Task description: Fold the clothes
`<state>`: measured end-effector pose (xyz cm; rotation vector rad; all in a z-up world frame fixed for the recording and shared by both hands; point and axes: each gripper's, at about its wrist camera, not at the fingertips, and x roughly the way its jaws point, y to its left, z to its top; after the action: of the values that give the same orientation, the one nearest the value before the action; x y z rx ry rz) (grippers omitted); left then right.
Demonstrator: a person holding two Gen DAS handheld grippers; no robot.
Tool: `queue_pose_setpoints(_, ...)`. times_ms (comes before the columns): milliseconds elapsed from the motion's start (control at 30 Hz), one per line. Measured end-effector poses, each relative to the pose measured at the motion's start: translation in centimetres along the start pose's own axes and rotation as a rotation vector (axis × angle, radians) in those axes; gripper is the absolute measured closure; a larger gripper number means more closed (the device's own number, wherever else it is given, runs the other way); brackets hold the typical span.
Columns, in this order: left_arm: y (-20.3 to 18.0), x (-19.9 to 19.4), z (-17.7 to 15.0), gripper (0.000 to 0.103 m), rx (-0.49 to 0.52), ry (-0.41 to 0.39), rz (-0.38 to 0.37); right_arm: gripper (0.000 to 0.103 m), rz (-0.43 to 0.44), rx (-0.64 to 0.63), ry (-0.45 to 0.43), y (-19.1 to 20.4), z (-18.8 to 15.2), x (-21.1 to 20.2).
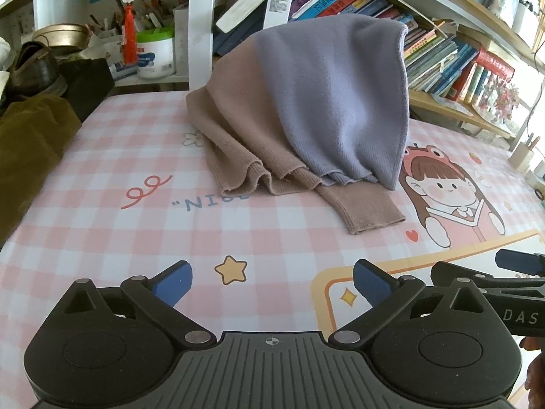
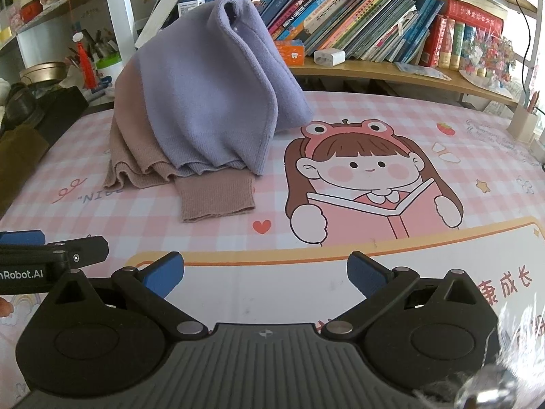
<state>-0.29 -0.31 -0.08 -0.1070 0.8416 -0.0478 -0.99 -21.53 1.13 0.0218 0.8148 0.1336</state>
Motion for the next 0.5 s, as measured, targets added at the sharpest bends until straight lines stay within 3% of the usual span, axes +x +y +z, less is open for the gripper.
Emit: queue_pose_setpoints(500, 0.17, -0.23, 0.19, 0.001, 0.0, 0.0, -0.002, 0.0, 0.004, 0.005, 0.0, -0.1, -0.08, -0.17)
